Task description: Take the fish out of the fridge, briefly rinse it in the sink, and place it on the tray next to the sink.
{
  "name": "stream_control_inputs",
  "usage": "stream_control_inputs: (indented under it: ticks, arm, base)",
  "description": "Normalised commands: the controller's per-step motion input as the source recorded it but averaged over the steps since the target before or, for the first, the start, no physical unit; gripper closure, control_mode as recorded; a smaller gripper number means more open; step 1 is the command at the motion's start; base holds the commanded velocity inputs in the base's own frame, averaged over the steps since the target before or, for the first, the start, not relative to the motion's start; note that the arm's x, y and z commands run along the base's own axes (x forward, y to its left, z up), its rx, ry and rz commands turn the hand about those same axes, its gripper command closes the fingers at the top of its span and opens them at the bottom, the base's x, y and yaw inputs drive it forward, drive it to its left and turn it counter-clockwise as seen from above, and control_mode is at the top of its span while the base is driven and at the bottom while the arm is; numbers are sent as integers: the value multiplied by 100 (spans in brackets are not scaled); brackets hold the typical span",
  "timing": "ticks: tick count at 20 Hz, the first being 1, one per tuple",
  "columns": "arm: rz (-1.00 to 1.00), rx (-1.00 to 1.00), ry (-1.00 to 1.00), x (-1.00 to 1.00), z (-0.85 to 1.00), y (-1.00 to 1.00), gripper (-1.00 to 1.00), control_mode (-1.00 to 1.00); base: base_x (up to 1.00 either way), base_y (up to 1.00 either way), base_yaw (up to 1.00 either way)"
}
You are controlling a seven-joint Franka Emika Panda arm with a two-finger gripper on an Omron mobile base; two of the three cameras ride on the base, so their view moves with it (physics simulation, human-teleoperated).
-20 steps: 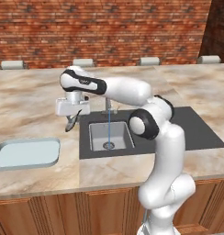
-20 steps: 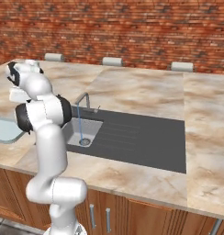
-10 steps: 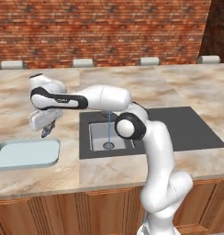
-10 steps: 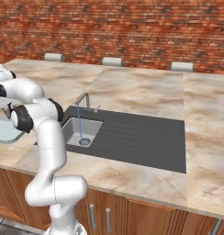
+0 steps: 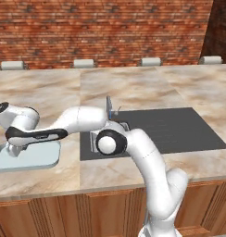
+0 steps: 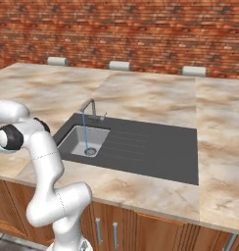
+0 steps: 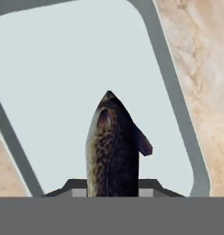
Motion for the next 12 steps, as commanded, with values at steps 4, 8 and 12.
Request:
stream_control_inputs:
  ticks: [4, 8, 12]
  arm:
    - [5, -1, -18, 29, -63, 31, 100, -100]
    - [0, 0, -13, 66, -14, 13, -100, -100]
    - [0, 3, 6, 24, 0, 0, -100, -100]
  base:
    - [0, 0, 0]
    - [0, 0, 0]
    - [0, 0, 0]
